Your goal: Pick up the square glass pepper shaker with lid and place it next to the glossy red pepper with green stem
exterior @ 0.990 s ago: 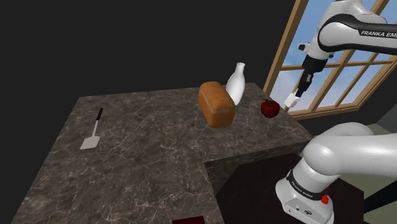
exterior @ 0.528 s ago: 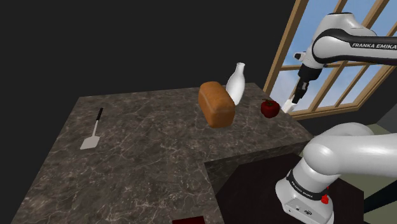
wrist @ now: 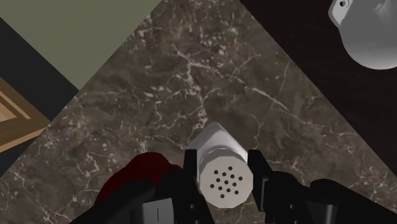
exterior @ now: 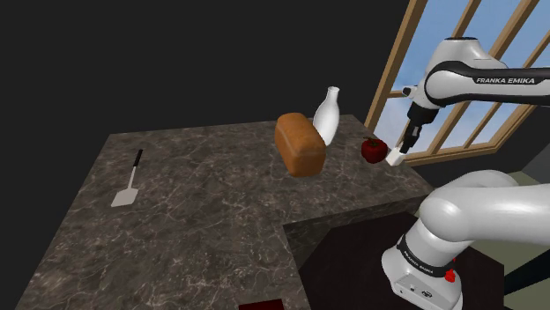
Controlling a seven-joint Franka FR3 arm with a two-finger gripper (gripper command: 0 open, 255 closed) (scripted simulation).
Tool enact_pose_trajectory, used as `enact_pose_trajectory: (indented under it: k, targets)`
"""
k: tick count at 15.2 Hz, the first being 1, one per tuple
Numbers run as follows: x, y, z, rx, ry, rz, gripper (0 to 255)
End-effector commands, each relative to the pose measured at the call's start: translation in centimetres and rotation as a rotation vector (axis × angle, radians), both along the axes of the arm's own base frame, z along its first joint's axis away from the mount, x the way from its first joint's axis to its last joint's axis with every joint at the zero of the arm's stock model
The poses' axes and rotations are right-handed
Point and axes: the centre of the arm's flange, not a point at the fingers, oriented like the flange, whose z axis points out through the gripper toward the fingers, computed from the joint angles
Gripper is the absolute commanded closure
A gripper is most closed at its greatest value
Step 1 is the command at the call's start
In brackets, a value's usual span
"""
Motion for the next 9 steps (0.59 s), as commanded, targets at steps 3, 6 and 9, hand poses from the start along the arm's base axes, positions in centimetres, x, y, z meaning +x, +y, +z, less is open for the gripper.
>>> enact_pose_trajectory:
  k: [3,6,9]
  targets:
    - [0.1,0.0,-2.1,0.000,0.000,0.000,255]
    - [0.1,0.0,-3.7,0.000,0.000,0.000,255]
    - [0.1,0.0,-5.2,0.000,0.000,0.000,255]
